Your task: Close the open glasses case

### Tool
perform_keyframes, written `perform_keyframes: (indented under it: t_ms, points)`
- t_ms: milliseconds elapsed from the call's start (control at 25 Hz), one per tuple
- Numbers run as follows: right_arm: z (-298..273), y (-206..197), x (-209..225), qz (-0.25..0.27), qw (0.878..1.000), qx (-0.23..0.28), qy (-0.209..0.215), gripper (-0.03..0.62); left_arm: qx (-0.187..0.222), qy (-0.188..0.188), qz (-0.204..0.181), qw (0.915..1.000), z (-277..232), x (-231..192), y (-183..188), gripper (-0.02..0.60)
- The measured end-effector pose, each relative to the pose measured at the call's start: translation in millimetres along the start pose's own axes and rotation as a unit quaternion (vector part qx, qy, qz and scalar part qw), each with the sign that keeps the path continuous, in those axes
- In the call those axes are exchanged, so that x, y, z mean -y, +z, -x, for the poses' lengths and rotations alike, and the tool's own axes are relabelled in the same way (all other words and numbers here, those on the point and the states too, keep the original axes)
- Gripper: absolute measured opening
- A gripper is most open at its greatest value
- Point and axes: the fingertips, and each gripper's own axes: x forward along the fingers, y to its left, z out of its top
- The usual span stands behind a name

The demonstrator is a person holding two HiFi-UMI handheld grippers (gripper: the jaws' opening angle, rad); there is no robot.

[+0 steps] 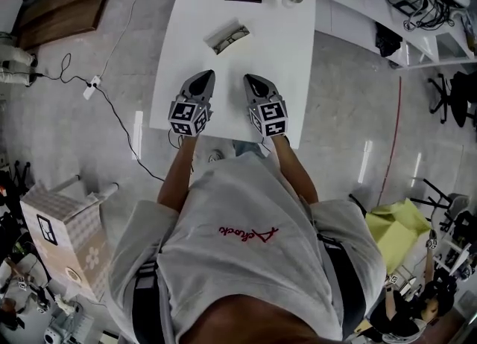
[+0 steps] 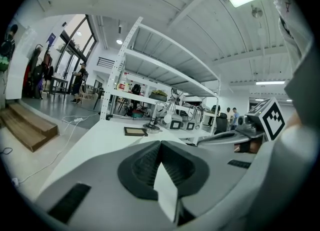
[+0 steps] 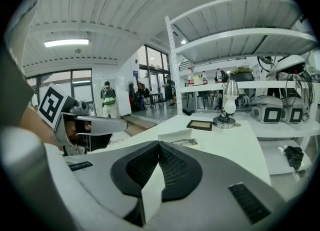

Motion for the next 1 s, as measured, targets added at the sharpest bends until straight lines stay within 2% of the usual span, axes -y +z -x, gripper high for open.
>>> perform_keyframes:
  t_ms: [200, 600, 840, 1000]
  points:
    - [-9, 5, 18, -0.002, 1.0, -0.003, 0.014, 0.025, -0.001, 0.009, 0.007, 0.9999, -18, -2, 5, 0.026]
    - [-15, 0, 37, -0.025, 0.998, -0.008, 0.057, 0.025, -0.013, 0.055, 0.012, 0.9983, -37, -11, 0, 0.026]
    - [-29, -5, 31, -0.032, 0.997, -0.017, 0.069, 0.025, -0.025, 0.061, 0.012, 0.9978, -37, -20, -4, 0.026]
    - [-43, -5, 31, -0.038, 0.997, -0.022, 0.062, 0.025, -0.029, 0.052, 0.013, 0.9981, -40, -32, -4, 0.026]
